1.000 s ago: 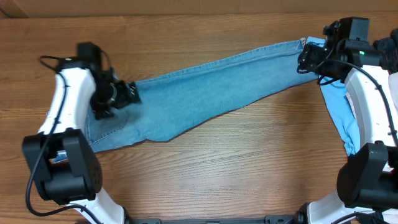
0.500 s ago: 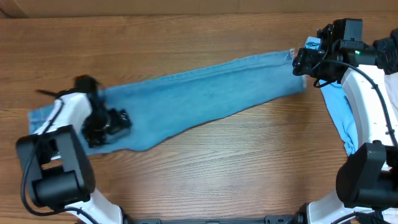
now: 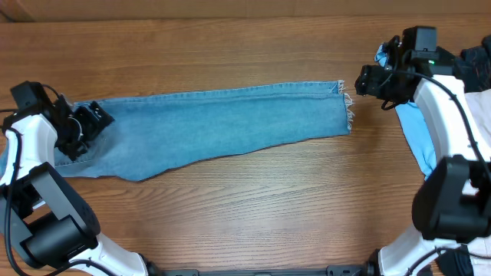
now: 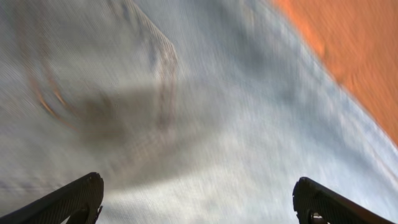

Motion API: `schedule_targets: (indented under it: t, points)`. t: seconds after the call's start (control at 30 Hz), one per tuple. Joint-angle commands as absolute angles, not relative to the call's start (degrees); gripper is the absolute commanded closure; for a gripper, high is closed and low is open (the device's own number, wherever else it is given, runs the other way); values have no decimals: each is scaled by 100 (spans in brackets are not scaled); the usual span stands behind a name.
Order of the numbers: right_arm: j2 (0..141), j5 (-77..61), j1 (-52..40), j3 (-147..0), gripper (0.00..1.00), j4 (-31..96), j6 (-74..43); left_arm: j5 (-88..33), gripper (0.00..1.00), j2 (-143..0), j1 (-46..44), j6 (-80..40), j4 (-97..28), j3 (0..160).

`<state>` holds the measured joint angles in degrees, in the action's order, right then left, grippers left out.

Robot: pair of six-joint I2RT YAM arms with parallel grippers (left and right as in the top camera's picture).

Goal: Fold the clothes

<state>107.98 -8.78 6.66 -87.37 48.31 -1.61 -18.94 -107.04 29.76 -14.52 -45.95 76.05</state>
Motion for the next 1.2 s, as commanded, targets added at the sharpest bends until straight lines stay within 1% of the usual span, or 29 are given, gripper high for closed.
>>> schedule_targets:
  t: [0.0,0.07,0.1,0.2,0.4,0.7,0.83,0.93,1.03,1.1,1.17]
  points:
    - [11343,-1004,644,-8739,32,4539,174,-2373,0,-10748,2816,-1361,-4982,7660]
    - [11596,-1275,642,-8739,33,4401,419,-2309,0,-10748,2759,-1337,-5229,7658]
    - [11738,-1382,642,-8739,37,4313,486,-2231,0,-10748,2729,-1328,-5358,7658]
    - [12042,-1428,642,-8737,41,3979,478,-1852,0,-10748,2670,-1328,-5603,7649]
    - [12095,-1649,635,-8739,47,3524,480,-1601,0,-10748,2644,-1328,-5627,7544]
    - [12359,-1658,342,-8737,48,3559,480,-1603,0,-10748,2641,-1328,-5548,7513]
    - [12359,-1658,294,-8739,61,3476,473,-1601,0,-10748,2644,-1326,-5551,7513]
    - [12359,-1566,296,-8739,62,3505,473,-1603,0,-10748,2641,-1328,-5548,7513]
    - [12359,-1319,296,-8739,68,3564,471,-1601,0,-10748,2641,-1326,-5551,7513]
    - [12359,-1203,296,-8739,76,3607,467,-1601,0,-10748,2641,-1328,-5548,7511]
    - [12357,-1201,296,-8739,90,3627,454,-1599,0,-10748,2641,-1328,-5546,7509]
